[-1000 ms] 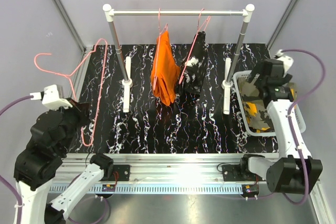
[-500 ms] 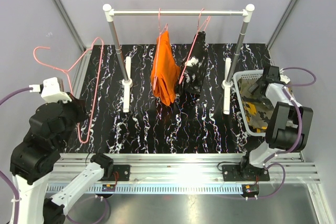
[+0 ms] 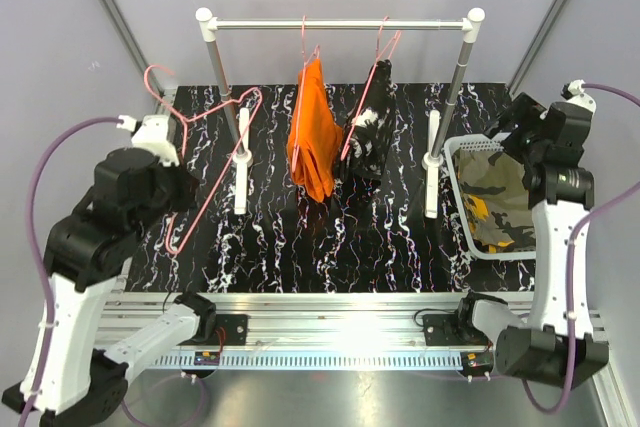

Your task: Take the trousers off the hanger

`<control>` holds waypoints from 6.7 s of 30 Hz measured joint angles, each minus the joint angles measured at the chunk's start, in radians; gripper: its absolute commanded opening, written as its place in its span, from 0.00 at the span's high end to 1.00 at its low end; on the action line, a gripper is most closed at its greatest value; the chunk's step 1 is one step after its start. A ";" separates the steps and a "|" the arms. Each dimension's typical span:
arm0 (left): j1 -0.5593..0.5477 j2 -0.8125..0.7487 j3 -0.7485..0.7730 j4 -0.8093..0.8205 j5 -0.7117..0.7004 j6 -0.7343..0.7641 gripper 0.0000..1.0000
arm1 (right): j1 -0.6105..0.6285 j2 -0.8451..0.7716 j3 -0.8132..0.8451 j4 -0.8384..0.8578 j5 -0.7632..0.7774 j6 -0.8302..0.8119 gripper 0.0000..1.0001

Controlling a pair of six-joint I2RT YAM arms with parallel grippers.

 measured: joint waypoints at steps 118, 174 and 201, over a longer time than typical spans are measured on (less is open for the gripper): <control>-0.222 0.638 0.321 0.373 -0.024 -0.105 1.00 | 0.668 -0.014 0.182 0.047 -0.398 -0.196 0.01; -0.261 0.406 0.492 0.150 0.098 -0.569 1.00 | 1.424 0.527 -0.498 1.628 0.651 -0.852 0.00; -0.261 0.413 0.516 0.126 0.183 -0.537 1.00 | 1.358 0.404 -0.171 1.383 0.563 -0.935 0.23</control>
